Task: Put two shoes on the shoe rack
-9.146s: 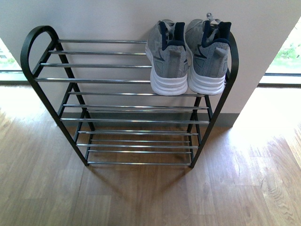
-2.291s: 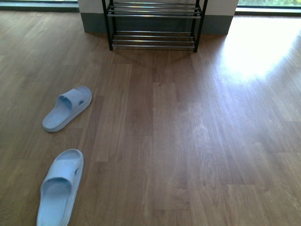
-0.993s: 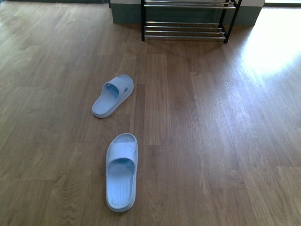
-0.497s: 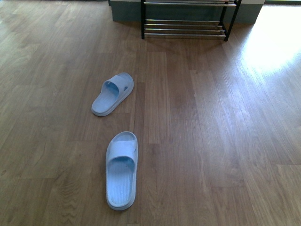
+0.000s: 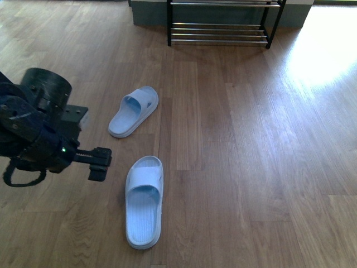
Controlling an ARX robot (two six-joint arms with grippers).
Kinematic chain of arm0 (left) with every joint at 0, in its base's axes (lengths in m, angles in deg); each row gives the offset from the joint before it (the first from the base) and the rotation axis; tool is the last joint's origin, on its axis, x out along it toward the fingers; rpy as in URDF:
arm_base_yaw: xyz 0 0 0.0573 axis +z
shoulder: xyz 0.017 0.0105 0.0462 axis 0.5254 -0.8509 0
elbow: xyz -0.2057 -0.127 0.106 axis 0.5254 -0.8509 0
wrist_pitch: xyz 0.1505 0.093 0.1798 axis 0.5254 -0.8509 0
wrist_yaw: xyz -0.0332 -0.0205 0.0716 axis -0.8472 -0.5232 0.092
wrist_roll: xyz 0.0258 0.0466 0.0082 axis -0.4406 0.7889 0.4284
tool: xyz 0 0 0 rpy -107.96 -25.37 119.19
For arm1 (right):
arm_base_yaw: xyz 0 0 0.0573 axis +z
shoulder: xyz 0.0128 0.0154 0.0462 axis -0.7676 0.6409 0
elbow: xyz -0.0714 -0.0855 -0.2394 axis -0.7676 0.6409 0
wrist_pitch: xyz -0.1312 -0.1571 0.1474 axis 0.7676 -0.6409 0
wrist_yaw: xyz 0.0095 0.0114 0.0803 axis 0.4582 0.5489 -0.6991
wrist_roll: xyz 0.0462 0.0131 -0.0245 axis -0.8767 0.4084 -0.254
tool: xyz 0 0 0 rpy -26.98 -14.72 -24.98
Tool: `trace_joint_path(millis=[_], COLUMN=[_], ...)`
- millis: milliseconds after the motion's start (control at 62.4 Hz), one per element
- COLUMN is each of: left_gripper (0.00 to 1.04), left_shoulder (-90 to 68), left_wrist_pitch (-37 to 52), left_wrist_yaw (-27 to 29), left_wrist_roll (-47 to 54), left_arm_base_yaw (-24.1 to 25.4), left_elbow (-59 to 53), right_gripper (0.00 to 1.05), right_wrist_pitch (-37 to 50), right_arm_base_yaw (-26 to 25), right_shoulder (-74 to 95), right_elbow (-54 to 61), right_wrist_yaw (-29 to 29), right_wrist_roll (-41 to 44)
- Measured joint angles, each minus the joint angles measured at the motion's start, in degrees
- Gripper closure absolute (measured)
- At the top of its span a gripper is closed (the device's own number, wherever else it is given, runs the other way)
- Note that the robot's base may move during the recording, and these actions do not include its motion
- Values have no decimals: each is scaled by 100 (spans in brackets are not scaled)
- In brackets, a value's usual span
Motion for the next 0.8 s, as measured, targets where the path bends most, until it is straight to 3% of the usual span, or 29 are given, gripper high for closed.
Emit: trace_joint_path(millis=[256,641,801], left_gripper=[9,9,9], left_shoulder=[-1102,-2470,-2699], left_wrist_pitch=[7,-317,-474], left_wrist_yaw=[-697,-439,-713], left_wrist_roll=[271,1040,1115], left_arm_base_yaw=[-267,-461,-527], left_elbow=[876,2441,2850], right_gripper=[9,9,9], right_wrist_pitch=[0,0,0], right_arm_base_yaw=[0,0,0], right_shoulder=[0,0,0], right_elbow=[0,0,0], right_wrist_yaw=[0,0,0], right_wrist_roll=[0,0,0])
